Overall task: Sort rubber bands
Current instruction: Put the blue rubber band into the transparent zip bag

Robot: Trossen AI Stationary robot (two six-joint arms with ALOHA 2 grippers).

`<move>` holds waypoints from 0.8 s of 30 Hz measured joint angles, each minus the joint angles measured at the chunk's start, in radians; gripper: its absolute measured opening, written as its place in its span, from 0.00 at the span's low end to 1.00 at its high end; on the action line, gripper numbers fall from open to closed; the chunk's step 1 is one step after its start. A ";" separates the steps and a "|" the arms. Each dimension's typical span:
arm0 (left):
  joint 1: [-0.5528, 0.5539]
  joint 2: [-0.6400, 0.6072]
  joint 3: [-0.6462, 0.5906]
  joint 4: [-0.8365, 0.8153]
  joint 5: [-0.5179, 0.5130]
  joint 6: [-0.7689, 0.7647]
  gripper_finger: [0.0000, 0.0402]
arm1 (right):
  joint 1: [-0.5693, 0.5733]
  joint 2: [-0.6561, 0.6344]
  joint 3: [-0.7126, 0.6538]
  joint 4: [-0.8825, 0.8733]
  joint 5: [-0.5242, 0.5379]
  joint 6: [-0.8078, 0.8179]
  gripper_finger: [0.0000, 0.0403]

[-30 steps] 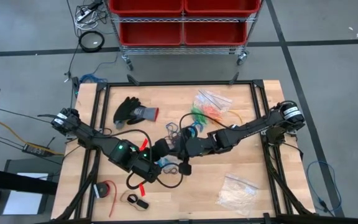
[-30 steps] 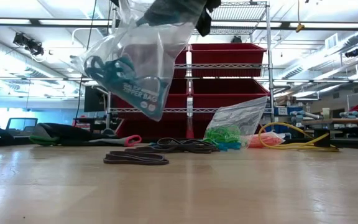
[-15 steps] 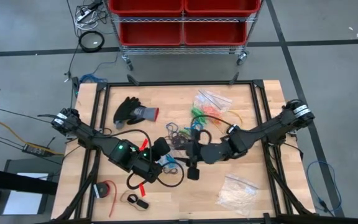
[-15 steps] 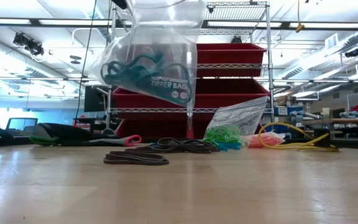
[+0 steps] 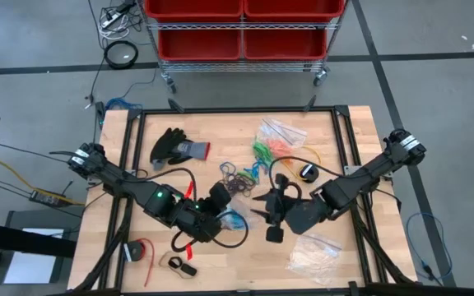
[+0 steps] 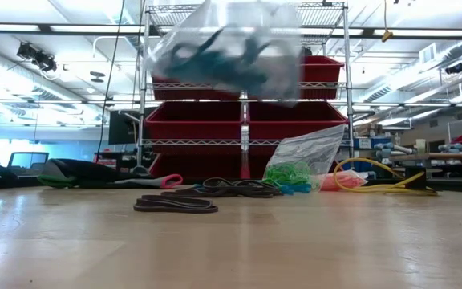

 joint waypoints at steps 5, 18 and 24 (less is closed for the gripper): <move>0.000 0.000 0.000 0.141 0.000 0.000 0.03 | -0.008 0.002 0.000 -0.214 0.036 0.192 0.33; 0.000 0.000 0.000 0.570 0.001 0.001 0.03 | -0.010 0.003 0.000 -0.206 0.037 0.211 0.32; 0.081 0.000 0.000 0.727 0.061 0.000 0.03 | -0.010 0.003 0.000 -0.181 0.037 0.203 0.32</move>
